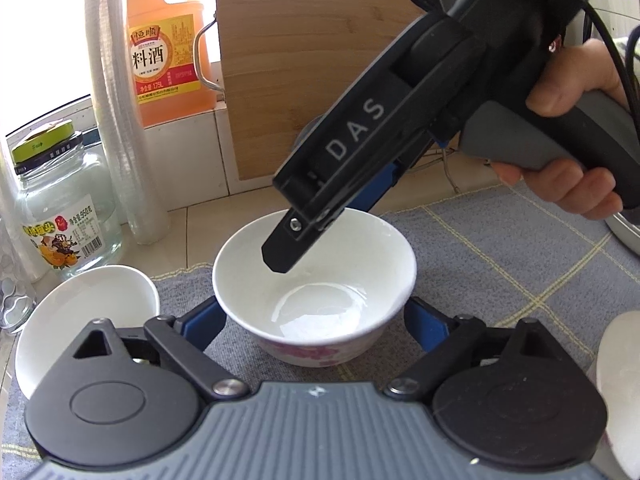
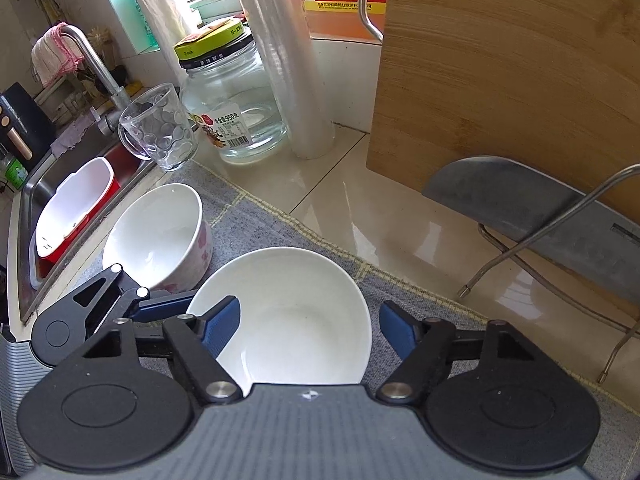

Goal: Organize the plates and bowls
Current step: 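Lift the pink-flowered bowl with both grippers and carry it toward the placed bowl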

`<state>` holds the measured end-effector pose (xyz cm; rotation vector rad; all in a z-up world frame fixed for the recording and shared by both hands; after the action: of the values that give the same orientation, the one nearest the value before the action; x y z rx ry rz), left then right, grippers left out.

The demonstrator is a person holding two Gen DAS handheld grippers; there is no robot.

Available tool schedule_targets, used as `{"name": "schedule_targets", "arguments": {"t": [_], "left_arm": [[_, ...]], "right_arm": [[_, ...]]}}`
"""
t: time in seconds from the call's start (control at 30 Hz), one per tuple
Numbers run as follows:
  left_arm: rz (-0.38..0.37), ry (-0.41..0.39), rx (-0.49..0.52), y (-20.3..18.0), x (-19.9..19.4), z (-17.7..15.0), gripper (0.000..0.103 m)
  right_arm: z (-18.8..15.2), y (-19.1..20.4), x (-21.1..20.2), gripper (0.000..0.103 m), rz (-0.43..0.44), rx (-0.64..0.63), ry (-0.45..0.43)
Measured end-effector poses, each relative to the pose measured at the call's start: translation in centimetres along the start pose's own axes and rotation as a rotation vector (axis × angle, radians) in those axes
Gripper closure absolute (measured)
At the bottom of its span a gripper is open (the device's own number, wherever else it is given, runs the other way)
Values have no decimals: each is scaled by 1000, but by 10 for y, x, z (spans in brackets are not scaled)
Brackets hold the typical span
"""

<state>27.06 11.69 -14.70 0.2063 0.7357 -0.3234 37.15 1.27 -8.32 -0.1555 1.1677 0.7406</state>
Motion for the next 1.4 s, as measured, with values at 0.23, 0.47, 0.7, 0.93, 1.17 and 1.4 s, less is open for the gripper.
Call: {"name": "schedule_targets", "arguments": {"t": [0.23, 0.47, 0.7, 0.93, 1.17, 1.4], "left_arm": [[-8, -1, -6, 2, 0, 1, 10], [-8, 2, -5, 1, 0, 1, 10], [-25, -1, 5, 1, -2, 3, 10], [-29, 6, 15, -3, -6, 4, 10], [-42, 18, 25, -6, -15, 7, 10], [-55, 38, 40, -17, -31, 9, 10]], "right_arm": [[1, 0, 2, 32, 8, -2, 2], [1, 1, 2, 32, 4, -1, 5], [-1, 0, 1, 31, -4, 14, 15], [-4, 2, -6, 31, -1, 28, 8], [-12, 6, -21, 31, 13, 39, -11], [-25, 13, -41, 31, 27, 45, -32]]}}
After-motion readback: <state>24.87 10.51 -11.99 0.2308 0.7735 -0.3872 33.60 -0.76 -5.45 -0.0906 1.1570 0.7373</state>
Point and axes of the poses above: each gripper's, at about its wrist camera, not at the fingertips, and x roughly the way its jaws point, y to its left, z to its top, the point moved 3 cm from there along x, roughly the way its jaws point, and after that the axes turned 9 degrees about y, right-handed, at the moved point
